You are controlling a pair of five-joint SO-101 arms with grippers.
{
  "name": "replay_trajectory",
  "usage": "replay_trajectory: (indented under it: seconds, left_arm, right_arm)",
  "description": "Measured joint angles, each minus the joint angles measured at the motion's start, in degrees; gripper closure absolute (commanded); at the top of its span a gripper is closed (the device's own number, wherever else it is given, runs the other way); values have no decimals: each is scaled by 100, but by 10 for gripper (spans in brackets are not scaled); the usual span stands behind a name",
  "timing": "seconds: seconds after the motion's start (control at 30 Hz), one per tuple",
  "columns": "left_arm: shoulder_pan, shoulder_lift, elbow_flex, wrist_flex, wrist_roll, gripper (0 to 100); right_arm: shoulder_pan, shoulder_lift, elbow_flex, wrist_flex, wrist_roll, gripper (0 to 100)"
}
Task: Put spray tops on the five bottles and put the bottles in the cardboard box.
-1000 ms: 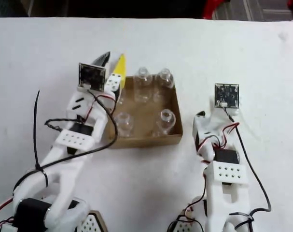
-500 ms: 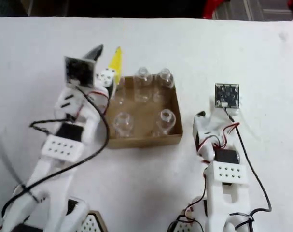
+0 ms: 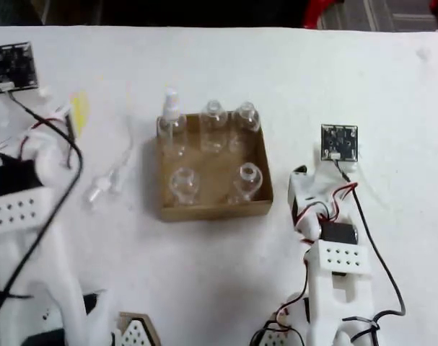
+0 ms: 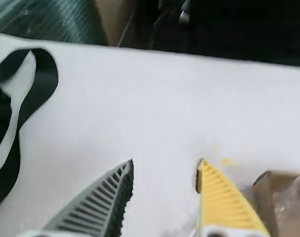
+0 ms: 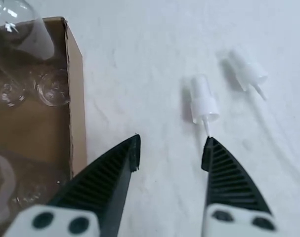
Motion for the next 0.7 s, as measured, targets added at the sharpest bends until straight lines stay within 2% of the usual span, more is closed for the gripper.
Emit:
replay_trajectory:
  seconds: [0.17, 0.23, 0.33, 0.5, 0.7]
  left_arm:
    - [-668, 747, 0, 941, -79, 804]
    - [-686, 914, 0, 1380, 211, 801]
    - [-571, 985, 0, 1864, 993, 801]
    - [-149, 993, 0, 2101, 2145, 799]
    - [-97, 993, 0, 2277, 4246, 729]
  right_arm:
    - [9, 0, 0, 0, 0, 815]
    - [0, 0, 0, 0, 0, 815]
    - [9, 0, 0, 0, 0, 815]
    - [0, 0, 0, 0, 0, 815]
    - [0, 0, 0, 0, 0, 815]
